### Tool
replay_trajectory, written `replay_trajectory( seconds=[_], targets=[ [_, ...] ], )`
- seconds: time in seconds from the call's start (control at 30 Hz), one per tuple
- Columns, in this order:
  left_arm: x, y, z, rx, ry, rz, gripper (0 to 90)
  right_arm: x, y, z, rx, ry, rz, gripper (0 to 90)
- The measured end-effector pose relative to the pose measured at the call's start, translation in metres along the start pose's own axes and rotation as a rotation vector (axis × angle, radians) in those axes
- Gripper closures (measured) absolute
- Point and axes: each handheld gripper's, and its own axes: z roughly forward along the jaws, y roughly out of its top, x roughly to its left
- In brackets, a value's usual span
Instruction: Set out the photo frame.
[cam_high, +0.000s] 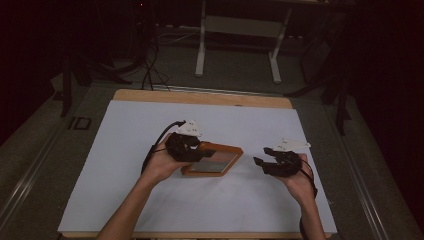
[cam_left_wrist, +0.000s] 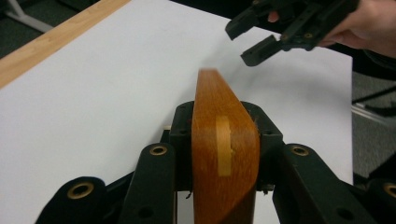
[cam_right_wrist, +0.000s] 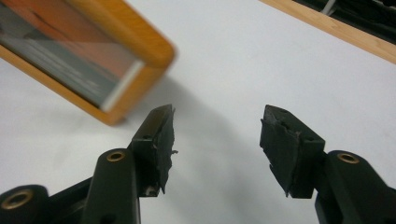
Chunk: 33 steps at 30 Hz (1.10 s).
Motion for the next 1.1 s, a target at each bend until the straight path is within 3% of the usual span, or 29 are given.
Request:
replay_trajectory(
  seconds=[0.17, 0.27, 0.3, 0.33, 0.5, 0.73, 0.83, 1.1],
  targets=[
    [0.001, 0.005, -0.013, 0.008, 0.014, 0.030, 69.3, 0.002, 0.002, 0.003, -0.004, 0.003, -0.004, 44.2],
    [0.002, 0.006, -0.012, 0.016, 0.013, 0.037, 69.2, 0.003, 0.003, 0.005, -0.005, 0.011, -0.006, 44.3],
    [0.002, 0.004, -0.004, 0.033, 0.009, 0.038, 69.2, 0.007, 0.006, 0.007, -0.008, 0.024, -0.016, 44.3],
    [0.002, 0.003, -0.003, 0.012, 0.001, 0.035, 69.2, 0.009, 0.007, 0.008, -0.007, 0.030, -0.022, 44.3],
    [0.000, 0.008, 0.002, 0.015, -0.003, 0.052, 69.0, 0.017, 0.016, 0.012, -0.025, 0.066, -0.065, 43.6],
    [0.001, 0.010, 0.004, 0.023, -0.030, 0.061, 68.6, 0.032, 0.029, 0.023, -0.037, 0.154, -0.129, 43.4],
    [0.001, 0.013, 0.004, 0.041, -0.069, 0.090, 67.9, 0.037, 0.036, 0.028, -0.061, 0.203, -0.141, 43.5],
    [-0.001, 0.019, 0.008, 0.066, -0.082, 0.138, 68.1, 0.050, 0.055, 0.042, -0.078, 0.306, -0.193, 38.5]
  ],
)
